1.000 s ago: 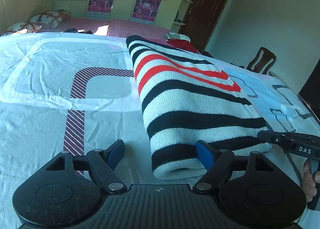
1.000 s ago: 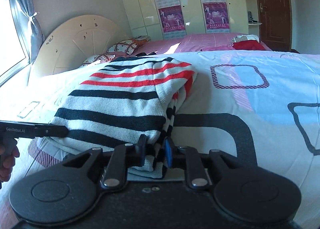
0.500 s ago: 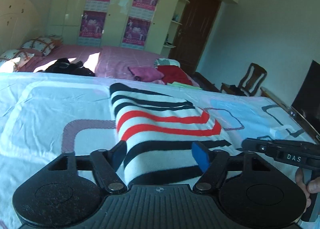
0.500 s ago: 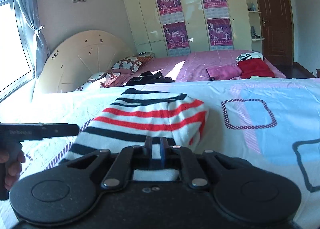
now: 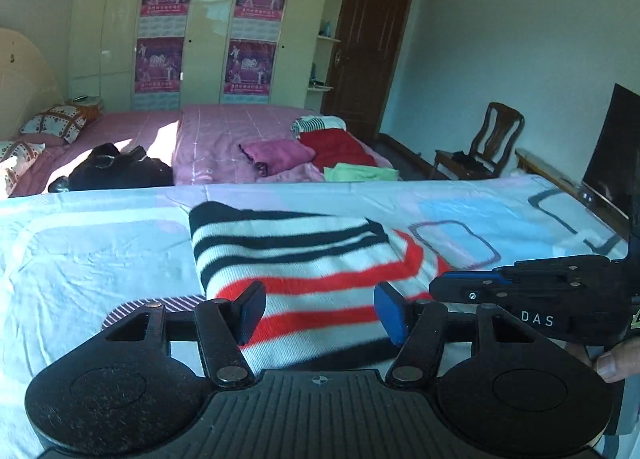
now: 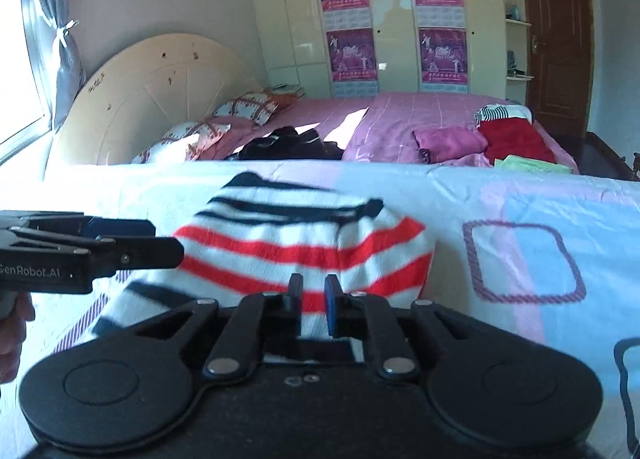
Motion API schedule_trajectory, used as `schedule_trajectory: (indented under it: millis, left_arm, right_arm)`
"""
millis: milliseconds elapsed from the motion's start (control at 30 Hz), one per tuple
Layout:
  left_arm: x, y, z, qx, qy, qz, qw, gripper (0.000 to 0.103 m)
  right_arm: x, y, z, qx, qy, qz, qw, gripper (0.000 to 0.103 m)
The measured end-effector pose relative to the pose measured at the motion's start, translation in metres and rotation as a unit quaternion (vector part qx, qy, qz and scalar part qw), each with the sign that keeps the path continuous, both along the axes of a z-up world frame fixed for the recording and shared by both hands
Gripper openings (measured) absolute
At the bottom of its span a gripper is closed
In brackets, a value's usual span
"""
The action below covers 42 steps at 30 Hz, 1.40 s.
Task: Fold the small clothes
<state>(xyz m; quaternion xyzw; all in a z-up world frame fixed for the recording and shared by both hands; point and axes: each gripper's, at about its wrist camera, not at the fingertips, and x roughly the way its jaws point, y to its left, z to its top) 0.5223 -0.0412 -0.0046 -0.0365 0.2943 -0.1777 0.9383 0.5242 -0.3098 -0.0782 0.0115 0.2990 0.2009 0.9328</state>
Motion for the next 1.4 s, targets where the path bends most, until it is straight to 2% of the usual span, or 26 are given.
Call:
schedule_trajectory:
  millis: [100,167,233,300,400,433,467,500,567,633,667,733,800,833,933,967,1000,1033,1100,1200,1300,1333,1400]
  left_arm:
    - [0.027,0.001,-0.007,0.009,0.017,0.015,0.9997,0.061]
    - [0.041,0.001,-0.019,0.014,0.047,0.02,0.9986,0.061]
    - [0.047,-0.001,-0.033,0.025,0.07,0.024,0.9969,0.061]
    - [0.044,-0.003,-0.037,0.032,0.065,0.029,0.997,0.061]
    - [0.041,-0.008,-0.035,0.042,0.062,0.032,0.9967,0.061]
    - [0.04,-0.008,-0.033,0.044,0.062,0.033,0.9965,0.061]
    - [0.039,-0.008,-0.03,0.049,0.062,0.033,0.9963,0.061]
    - [0.035,-0.008,-0.026,0.052,0.058,0.034,0.9964,0.061]
    - [0.022,-0.006,-0.016,0.056,0.04,0.038,0.9969,0.065]
    - [0.007,0.002,-0.01,0.056,0.023,0.037,0.9975,0.082]
    - [-0.001,0.007,-0.009,0.055,0.023,0.038,0.9975,0.082]
    - [-0.013,0.025,-0.007,0.028,0.028,0.033,0.9987,0.082]
    - [-0.015,0.05,-0.013,-0.03,0.059,0.026,0.9975,0.082]
    - [-0.014,0.061,-0.018,-0.065,0.08,0.02,0.9945,0.082]
    - [-0.006,0.084,-0.041,-0.168,0.15,-0.002,0.9744,0.081]
    - [-0.002,0.089,-0.05,-0.203,0.176,-0.013,0.9631,0.081]
    - [0.0,0.09,-0.057,-0.223,0.192,-0.019,0.9555,0.081]
    - [0.002,0.089,-0.063,-0.233,0.205,-0.023,0.9504,0.081]
    - [0.002,0.081,-0.076,-0.238,0.226,-0.033,0.9439,0.081]
    - [0.004,0.076,-0.086,-0.264,0.225,-0.037,0.9373,0.081]
    - [0.009,0.08,-0.092,-0.299,0.227,-0.024,0.9266,0.081]
    - [0.01,0.08,-0.093,-0.303,0.226,-0.022,0.9256,0.081]
    - [0.016,0.081,-0.093,-0.306,0.224,-0.02,0.925,0.081]
  right_arm:
    - [0.031,0.006,0.004,0.003,-0.009,-0.008,1.0,0.011]
    - [0.048,0.012,-0.001,-0.004,-0.006,-0.007,1.0,0.009]
    - [0.064,0.02,-0.018,-0.042,0.031,-0.009,0.999,0.007]
    - [0.064,0.023,-0.027,-0.056,0.028,-0.002,0.998,0.006]
    - [0.059,0.023,-0.024,-0.06,0.028,-0.001,0.998,0.006]
    - [0.057,0.022,-0.022,-0.058,0.028,-0.001,0.998,0.009]
    - [0.054,0.02,-0.018,-0.057,0.025,-0.004,0.998,0.021]
    - [0.047,0.016,-0.013,-0.052,0.018,-0.006,0.998,0.028]
    - [0.03,0.004,-0.003,-0.036,-0.004,-0.006,0.999,0.053]
    - [0.012,-0.015,0.003,-0.016,-0.01,-0.005,1.0,0.06]
    - [0.006,-0.027,0.003,0.002,0.001,-0.003,1.0,0.061]
    - [-0.003,-0.053,0.0,0.039,0.028,-0.008,0.999,0.061]
    - [-0.009,-0.084,-0.008,0.109,0.073,-0.016,0.991,0.065]
    - [-0.009,-0.098,-0.014,0.146,0.097,-0.02,0.984,0.071]
    - [-0.007,-0.119,-0.03,0.213,0.141,-0.022,0.967,0.074]
    - [-0.004,-0.123,-0.036,0.235,0.16,-0.018,0.958,0.075]
    - [0.0,-0.125,-0.044,0.26,0.186,-0.013,0.948,0.076]
    - [0.004,-0.125,-0.051,0.272,0.204,-0.009,0.94,0.076]
    - [0.008,-0.119,-0.062,0.271,0.222,0.004,0.936,0.076]
    - [0.013,-0.115,-0.073,0.291,0.231,0.02,0.928,0.075]
    - [0.023,-0.119,-0.074,0.3,0.232,0.025,0.925,0.066]
    - [0.027,-0.12,-0.075,0.303,0.234,0.025,0.923,0.061]
    - [0.038,-0.12,-0.079,0.317,0.239,0.03,0.917,0.058]
